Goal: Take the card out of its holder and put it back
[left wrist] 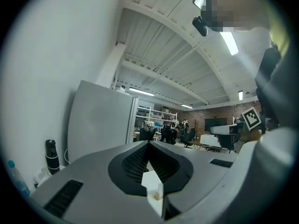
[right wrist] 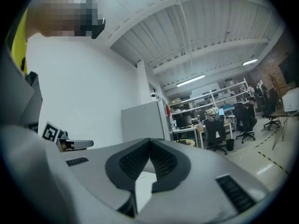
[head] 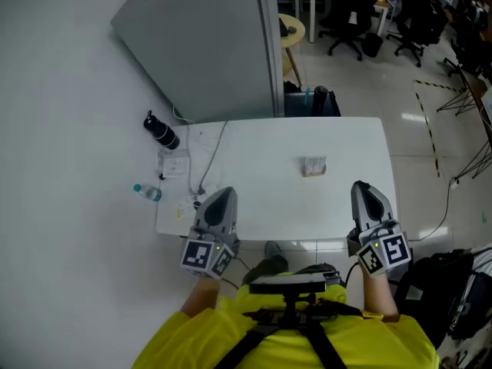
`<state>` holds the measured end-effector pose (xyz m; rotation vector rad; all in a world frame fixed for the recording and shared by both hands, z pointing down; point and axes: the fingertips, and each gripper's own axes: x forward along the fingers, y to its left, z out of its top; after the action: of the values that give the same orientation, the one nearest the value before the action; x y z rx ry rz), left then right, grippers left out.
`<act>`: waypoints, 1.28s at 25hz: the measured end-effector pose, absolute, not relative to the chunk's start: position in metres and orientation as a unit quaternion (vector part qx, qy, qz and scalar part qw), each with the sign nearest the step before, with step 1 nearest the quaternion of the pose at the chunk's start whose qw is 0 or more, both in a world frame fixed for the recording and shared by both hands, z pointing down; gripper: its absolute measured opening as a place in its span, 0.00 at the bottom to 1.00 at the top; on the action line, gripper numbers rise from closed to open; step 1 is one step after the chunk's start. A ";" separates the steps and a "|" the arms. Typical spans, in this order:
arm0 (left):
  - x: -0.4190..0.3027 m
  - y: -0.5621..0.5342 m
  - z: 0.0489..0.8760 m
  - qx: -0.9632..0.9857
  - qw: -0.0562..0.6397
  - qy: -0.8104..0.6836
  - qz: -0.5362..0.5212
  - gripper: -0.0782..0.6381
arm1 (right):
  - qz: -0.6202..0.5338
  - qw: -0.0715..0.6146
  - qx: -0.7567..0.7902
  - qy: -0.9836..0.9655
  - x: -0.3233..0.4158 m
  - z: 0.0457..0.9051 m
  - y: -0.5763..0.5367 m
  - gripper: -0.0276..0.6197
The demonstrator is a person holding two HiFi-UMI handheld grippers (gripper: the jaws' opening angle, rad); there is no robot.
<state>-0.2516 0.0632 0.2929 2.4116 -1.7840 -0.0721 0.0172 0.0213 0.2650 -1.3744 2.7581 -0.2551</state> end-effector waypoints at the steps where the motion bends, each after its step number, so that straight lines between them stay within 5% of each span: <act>1: -0.258 0.053 0.292 0.801 0.072 -0.594 -0.025 0.11 | -0.082 0.024 -0.448 0.890 0.012 0.264 0.014 0.05; 15: -0.201 -0.013 0.324 0.834 0.095 -0.543 -0.014 0.11 | -0.099 0.003 -0.458 0.883 0.044 0.296 -0.048 0.05; 17: -0.175 -0.022 0.348 0.866 0.103 -0.490 0.006 0.22 | -0.109 0.006 -0.459 0.882 0.054 0.304 -0.053 0.05; 30: -0.092 -0.125 0.579 0.950 0.130 -0.254 0.125 0.31 | -0.160 -0.042 -0.438 0.884 0.062 0.378 -0.078 0.05; 32: -0.080 -0.136 0.600 0.957 0.134 -0.221 0.135 0.40 | -0.164 -0.056 -0.429 0.886 0.061 0.392 -0.078 0.05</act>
<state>-0.0803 -0.1362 0.6001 2.7723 -0.6391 0.3913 0.0609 -0.0783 0.3925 -1.3984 2.8877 -0.5357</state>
